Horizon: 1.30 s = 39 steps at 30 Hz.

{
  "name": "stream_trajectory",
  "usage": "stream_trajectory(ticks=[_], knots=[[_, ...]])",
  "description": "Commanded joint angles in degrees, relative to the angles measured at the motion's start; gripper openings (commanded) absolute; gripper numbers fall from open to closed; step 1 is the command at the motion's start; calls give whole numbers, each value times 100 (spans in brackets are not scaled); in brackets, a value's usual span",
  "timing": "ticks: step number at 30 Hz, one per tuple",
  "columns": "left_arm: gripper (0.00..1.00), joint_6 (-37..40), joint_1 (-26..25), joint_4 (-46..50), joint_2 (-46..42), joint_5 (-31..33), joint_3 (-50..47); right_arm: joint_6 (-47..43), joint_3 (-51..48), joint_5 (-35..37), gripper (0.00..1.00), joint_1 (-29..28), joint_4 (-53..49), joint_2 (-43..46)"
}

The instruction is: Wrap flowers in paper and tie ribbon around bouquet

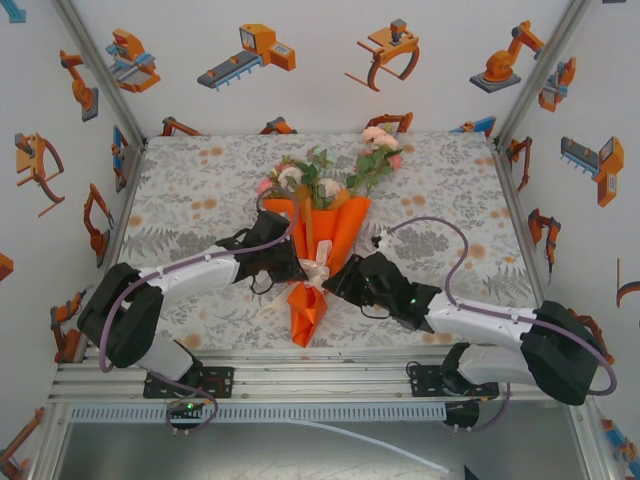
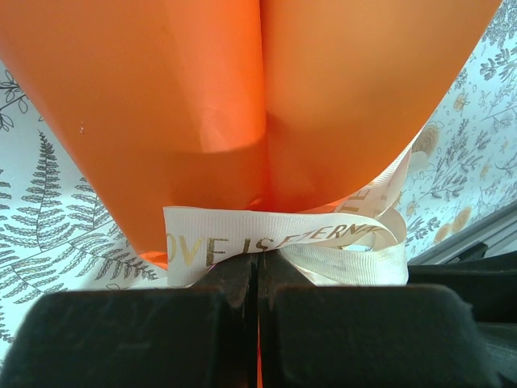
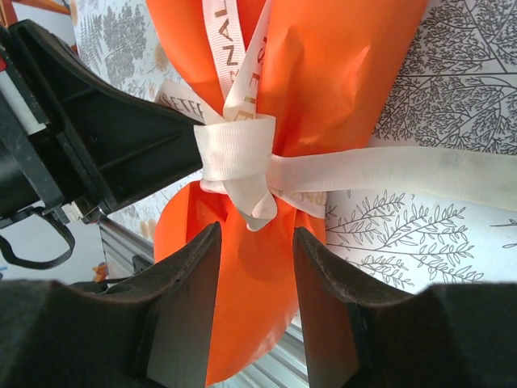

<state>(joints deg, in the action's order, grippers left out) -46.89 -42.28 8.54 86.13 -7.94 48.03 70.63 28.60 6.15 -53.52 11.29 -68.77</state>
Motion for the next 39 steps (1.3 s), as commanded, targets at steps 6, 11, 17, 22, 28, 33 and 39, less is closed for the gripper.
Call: stream_trajectory(ticks=[6,11,17,22,28,33,39], knots=[[0,-56,12,-29,-26,-32,119,20,332,435,36,-36,181,-564],[0,-47,18,-7,-76,8,99,-201,281,352,8,-36,145,-527],[0,-48,27,6,-69,-14,136,-759,172,14,0,-36,66,-319],[0,-60,24,64,-148,28,163,-1768,213,-674,0,-36,225,-241],[0,-25,42,203,-288,157,162,-2969,422,-1358,0,-36,-47,-189],[0,-45,60,228,-339,177,145,-3401,441,-1259,0,-36,-385,-3],[20,321,62,329,-538,127,301,-3723,517,-790,0,-36,-742,84]])
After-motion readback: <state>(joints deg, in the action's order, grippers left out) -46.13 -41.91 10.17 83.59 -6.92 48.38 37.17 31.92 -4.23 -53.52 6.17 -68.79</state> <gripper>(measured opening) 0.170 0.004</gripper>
